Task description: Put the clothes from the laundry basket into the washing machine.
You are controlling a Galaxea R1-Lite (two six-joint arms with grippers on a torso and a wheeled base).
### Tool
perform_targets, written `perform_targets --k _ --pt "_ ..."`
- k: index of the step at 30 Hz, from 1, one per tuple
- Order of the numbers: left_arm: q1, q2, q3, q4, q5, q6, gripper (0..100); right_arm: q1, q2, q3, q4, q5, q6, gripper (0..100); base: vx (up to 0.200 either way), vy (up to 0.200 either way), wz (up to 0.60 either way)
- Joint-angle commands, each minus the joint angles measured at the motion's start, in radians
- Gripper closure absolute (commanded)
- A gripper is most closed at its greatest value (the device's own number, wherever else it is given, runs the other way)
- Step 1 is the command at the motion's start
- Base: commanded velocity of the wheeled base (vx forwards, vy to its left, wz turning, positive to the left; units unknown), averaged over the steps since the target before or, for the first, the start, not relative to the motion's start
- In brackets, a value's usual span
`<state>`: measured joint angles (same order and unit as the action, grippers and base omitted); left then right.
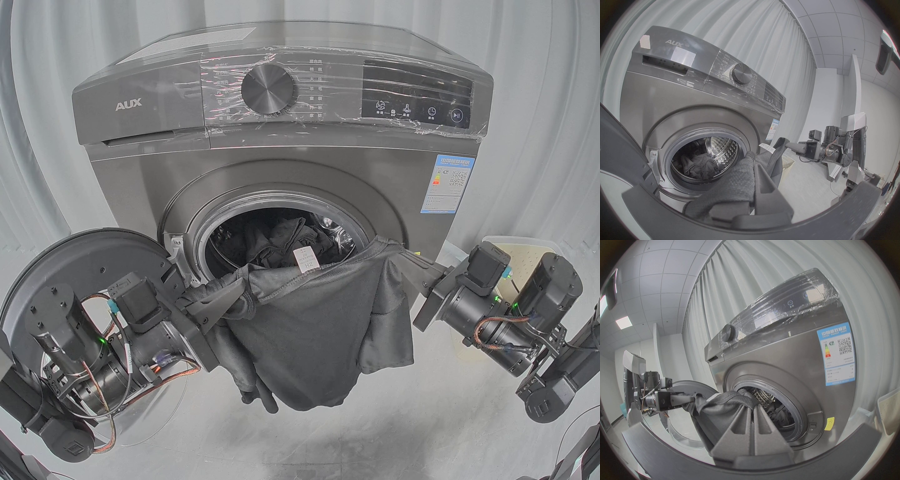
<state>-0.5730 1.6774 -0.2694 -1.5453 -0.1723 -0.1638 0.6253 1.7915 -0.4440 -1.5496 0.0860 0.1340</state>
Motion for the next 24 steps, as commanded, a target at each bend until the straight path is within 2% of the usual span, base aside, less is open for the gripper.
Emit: perform_targets --k 1,7,24 --pt "0.002 0.008 0.001 0.001 0.005 0.0 100 0.001 -0.04 -0.01 0.003 -0.006 -0.002 100 0.0 0.0 0.0" --pt "0.035 -0.001 -0.008 -0.001 0.004 0.006 100 0.002 -0.058 -0.024 0.006 -0.008 -0.002 100 0.0 0.0 0.0" --pt "0.036 -0.005 -0.01 -0.001 -0.004 0.004 100 0.002 -0.058 -0.028 0.006 -0.008 -0.002 100 0.0 0.0 0.0"
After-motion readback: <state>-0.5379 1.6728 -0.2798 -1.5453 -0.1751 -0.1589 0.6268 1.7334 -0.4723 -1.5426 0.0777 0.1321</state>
